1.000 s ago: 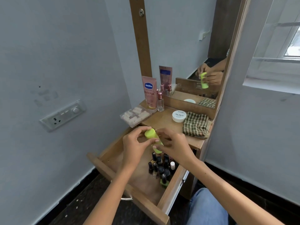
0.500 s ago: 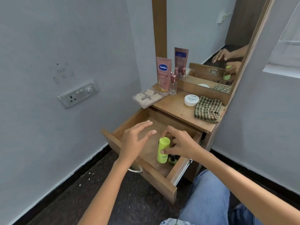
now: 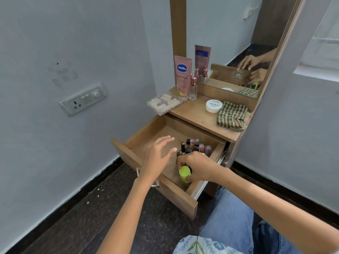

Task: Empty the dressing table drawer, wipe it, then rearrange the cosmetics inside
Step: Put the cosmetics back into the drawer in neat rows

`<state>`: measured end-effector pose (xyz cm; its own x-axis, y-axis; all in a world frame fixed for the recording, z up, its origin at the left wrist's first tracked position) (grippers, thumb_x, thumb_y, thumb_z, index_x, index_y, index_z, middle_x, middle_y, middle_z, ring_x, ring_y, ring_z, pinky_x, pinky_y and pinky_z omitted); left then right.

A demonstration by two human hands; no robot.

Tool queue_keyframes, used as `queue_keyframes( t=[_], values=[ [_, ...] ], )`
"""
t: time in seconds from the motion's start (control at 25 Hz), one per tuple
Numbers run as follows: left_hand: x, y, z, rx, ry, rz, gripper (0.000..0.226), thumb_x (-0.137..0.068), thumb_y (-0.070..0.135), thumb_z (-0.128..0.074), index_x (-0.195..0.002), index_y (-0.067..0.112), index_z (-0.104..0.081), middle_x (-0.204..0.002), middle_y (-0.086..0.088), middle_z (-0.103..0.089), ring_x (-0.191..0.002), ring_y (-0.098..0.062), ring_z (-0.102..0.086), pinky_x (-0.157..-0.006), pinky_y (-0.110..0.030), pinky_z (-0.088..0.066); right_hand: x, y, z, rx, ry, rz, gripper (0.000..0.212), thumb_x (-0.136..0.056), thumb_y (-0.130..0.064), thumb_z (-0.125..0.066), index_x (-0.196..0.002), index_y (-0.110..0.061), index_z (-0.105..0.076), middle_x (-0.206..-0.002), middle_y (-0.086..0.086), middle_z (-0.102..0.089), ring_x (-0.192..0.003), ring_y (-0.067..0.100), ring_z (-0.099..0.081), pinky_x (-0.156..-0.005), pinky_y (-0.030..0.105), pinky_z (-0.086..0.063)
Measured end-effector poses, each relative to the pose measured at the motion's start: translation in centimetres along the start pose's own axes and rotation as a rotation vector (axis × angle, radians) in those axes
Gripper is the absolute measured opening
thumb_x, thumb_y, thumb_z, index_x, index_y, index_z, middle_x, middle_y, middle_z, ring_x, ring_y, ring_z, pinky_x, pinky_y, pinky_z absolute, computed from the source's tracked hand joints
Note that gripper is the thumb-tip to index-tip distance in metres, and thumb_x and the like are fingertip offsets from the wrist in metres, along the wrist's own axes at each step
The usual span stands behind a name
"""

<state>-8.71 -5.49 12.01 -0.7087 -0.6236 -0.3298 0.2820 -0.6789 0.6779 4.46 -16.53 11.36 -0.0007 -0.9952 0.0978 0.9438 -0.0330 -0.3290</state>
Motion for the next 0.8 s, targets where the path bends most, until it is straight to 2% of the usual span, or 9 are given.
queue_keyframes(
  t=[0.2, 0.36, 0.44, 0.56, 0.64, 0.8],
  values=[
    [0.0, -0.1, -0.4, 0.008, -0.007, 0.006, 0.036, -0.086, 0.027, -0.068, -0.121, 0.019, -0.063, -0.126, 0.007, -0.06, -0.117, -0.005, -0.053, -0.1, -0.023, -0.041, 0.4, 0.2, -0.1, -0.075, -0.009, -0.039, 0.038, -0.069, -0.026, -0.079, -0.1, -0.019, -0.058, -0.096, 0.0, -0.065, -0.084, 0.017, -0.059, -0.065, 0.025, -0.044],
    [-0.8, 0.3, -0.7, -0.008, -0.006, 0.006, 0.036, -0.087, 0.027, -0.067, -0.121, 0.019, -0.063, -0.127, 0.006, -0.06, -0.117, -0.005, -0.053, -0.098, -0.021, -0.04, 0.8, 0.5, 0.6, -0.158, -0.008, -0.026, 0.037, -0.072, -0.034, -0.079, -0.103, -0.018, -0.064, -0.103, -0.002, -0.066, -0.093, 0.015, -0.061, -0.08, 0.031, -0.052],
    [-1.4, 0.8, -0.8, -0.005, -0.002, -0.005, 0.036, -0.087, 0.026, -0.067, -0.122, 0.018, -0.063, -0.127, 0.006, -0.06, -0.117, -0.006, -0.053, -0.098, -0.019, -0.038, 1.1, 0.9, 1.4, -0.214, 0.008, -0.012, 0.038, -0.075, -0.036, -0.076, -0.106, -0.018, -0.065, -0.106, -0.003, -0.066, -0.095, 0.012, -0.06, -0.084, 0.028, -0.051],
    [-3.2, 1.8, -1.2, -0.012, 0.021, -0.042, 0.036, -0.087, 0.026, -0.066, -0.122, 0.018, -0.063, -0.126, 0.006, -0.06, -0.117, -0.004, -0.053, -0.1, -0.018, -0.038, 1.5, 2.3, 3.2, -0.228, 0.13, -0.059, 0.033, -0.078, -0.041, -0.073, -0.105, -0.022, -0.067, -0.102, -0.007, -0.068, -0.092, 0.004, -0.062, -0.083, 0.025, -0.052],
    [-4.9, 2.7, -1.6, -0.003, 0.05, -0.058, 0.036, -0.087, 0.027, -0.067, -0.122, 0.017, -0.063, -0.126, 0.005, -0.061, -0.117, -0.004, -0.053, -0.101, -0.019, -0.039, 1.5, 3.9, 4.7, -0.276, 0.256, -0.118, 0.024, -0.079, -0.035, -0.074, -0.099, -0.021, -0.069, -0.096, -0.009, -0.069, -0.086, -0.001, -0.063, -0.08, 0.025, -0.055],
    [-9.2, 4.4, -2.6, -0.043, 0.088, -0.067, 0.049, -0.087, 0.029, -0.066, -0.134, 0.018, -0.053, -0.137, 0.002, -0.054, -0.127, -0.009, -0.047, -0.107, -0.025, -0.034, -0.3, 7.6, 8.0, -0.339, 0.542, -0.261, 0.013, -0.08, -0.02, -0.073, -0.093, -0.019, -0.07, -0.089, -0.008, -0.071, -0.084, 0.003, -0.067, -0.08, 0.033, -0.056]
  ],
)
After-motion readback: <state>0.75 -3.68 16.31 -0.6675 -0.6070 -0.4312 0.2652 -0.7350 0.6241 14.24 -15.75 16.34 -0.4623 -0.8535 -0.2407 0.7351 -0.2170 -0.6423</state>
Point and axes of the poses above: each hand's wrist, its own x-axis away from the middle knuckle, its own z-axis out of the back of the hand, y = z × x, the point moved 1 cm from there along -x, towards the middle knuckle
